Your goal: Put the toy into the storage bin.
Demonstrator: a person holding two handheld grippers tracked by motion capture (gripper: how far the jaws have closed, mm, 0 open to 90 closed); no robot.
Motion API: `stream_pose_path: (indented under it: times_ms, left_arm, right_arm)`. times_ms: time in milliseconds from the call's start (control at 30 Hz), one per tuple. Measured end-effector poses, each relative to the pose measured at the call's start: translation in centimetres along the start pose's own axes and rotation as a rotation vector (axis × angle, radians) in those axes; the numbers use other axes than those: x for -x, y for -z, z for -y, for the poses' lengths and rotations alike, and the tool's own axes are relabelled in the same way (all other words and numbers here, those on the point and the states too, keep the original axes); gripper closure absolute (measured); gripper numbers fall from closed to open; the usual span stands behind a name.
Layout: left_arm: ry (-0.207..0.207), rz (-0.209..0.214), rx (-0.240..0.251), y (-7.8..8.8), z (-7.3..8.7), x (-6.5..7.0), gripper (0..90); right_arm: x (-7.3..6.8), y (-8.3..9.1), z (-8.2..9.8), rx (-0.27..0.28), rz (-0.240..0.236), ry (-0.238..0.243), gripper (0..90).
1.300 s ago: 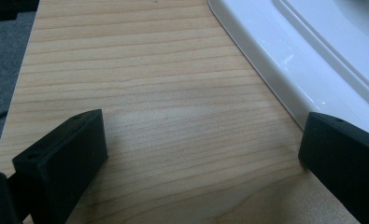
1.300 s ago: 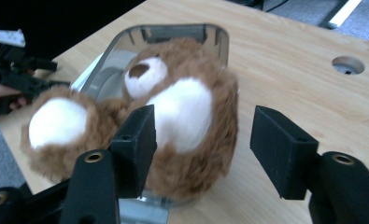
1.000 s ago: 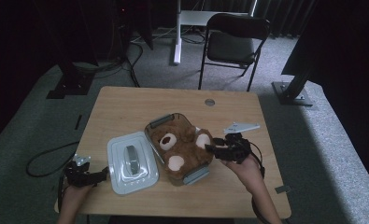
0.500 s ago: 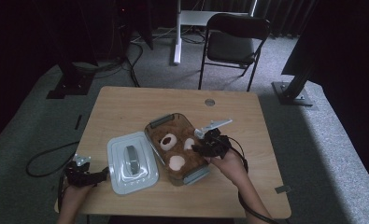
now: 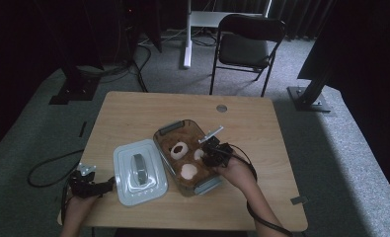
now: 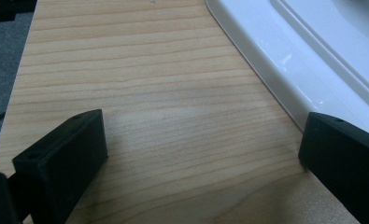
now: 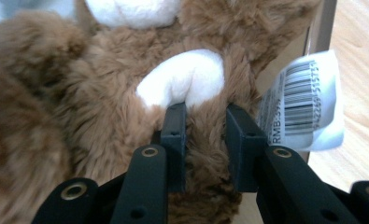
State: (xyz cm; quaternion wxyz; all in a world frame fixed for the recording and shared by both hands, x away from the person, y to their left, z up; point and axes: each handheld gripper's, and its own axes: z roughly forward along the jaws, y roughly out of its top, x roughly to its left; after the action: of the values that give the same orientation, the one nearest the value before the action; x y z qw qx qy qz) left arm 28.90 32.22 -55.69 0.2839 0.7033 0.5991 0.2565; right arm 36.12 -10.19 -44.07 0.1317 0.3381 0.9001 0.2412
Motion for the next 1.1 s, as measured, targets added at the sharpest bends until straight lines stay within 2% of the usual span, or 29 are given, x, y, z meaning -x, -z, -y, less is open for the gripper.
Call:
stream_pose_path:
  times_ms: [100, 200, 267, 300, 400, 433, 467, 500, 533, 667, 767, 833, 867, 967, 1033, 1100]
  left_arm:
    - [0.000, 0.000, 0.000, 0.0, 0.0, 0.0, 1.7]
    - [0.000, 0.000, 0.000, 0.0, 0.0, 0.0, 1.7]
    - [0.001, 0.000, 0.001, 0.0, 0.0, 0.0, 1.7]
    - [0.001, 0.000, 0.000, 0.0, 0.0, 0.0, 1.7]
    - [0.000, 0.000, 0.000, 0.0, 0.0, 0.0, 1.7]
    - [0.000, 0.000, -0.001, 0.0, 0.0, 0.0, 1.7]
    - [0.000, 0.000, 0.000, 0.0, 0.0, 0.0, 1.7]
    - [0.000, 0.000, 0.000, 0.0, 0.0, 0.0, 1.7]
    - [0.001, 0.000, -0.001, 0.0, 0.0, 0.0, 1.7]
    - [0.001, 0.000, -0.001, 0.0, 0.0, 0.0, 1.7]
    - [0.001, 0.000, -0.001, 0.0, 0.0, 0.0, 1.7]
    - [0.001, 0.000, -0.001, 0.0, 0.0, 0.0, 1.8]
    - [0.001, 0.001, -0.001, 0.0, 0.0, 0.0, 1.7]
    - [0.001, 0.001, -0.001, 0.0, 0.0, 0.0, 1.7]
    - [0.000, 0.000, -0.001, 0.0, 0.0, 0.0, 1.8]
    - [0.001, 0.000, 0.000, 0.0, 0.0, 0.0, 1.8]
  right_arm:
    - [-0.2, -0.1, 0.1, 0.009, 0.016, 0.000, 71.4]
    - [-0.2, 0.5, 0.2, 0.051, -0.004, -0.019, 67.1]
    - [0.0, 1.3, 0.5, 0.097, -0.030, -0.038, 63.3]
    - [0.1, 1.9, 0.6, 0.130, -0.029, -0.048, 59.2]
    - [0.4, 3.8, 0.9, 0.183, -0.033, -0.072, 50.0]
    - [0.4, 4.6, 1.0, 0.205, -0.038, -0.078, 49.3]
    - [0.3, 5.3, 1.2, 0.225, -0.055, -0.081, 48.3]
    - [0.3, 5.3, 1.2, 0.225, -0.055, -0.081, 48.3]
    - [0.0, 6.1, 1.3, 0.252, -0.077, -0.083, 46.9]
    - [-1.9, 7.7, 1.6, 0.304, -0.151, -0.039, 45.7]
    - [-3.0, 7.6, 1.5, 0.310, -0.181, -0.014, 45.7]
    - [-3.8, 6.8, 1.4, 0.289, -0.191, 0.004, 45.6]
    - [-4.2, 6.0, 1.2, 0.263, -0.199, 0.017, 45.0]
    - [-4.5, 4.5, 0.8, 0.235, -0.190, 0.022, 44.1]
    - [-4.4, 4.0, 0.5, 0.221, -0.152, 0.017, 43.9]
    - [-4.3, 2.9, 0.1, 0.191, -0.158, 0.018, 44.0]
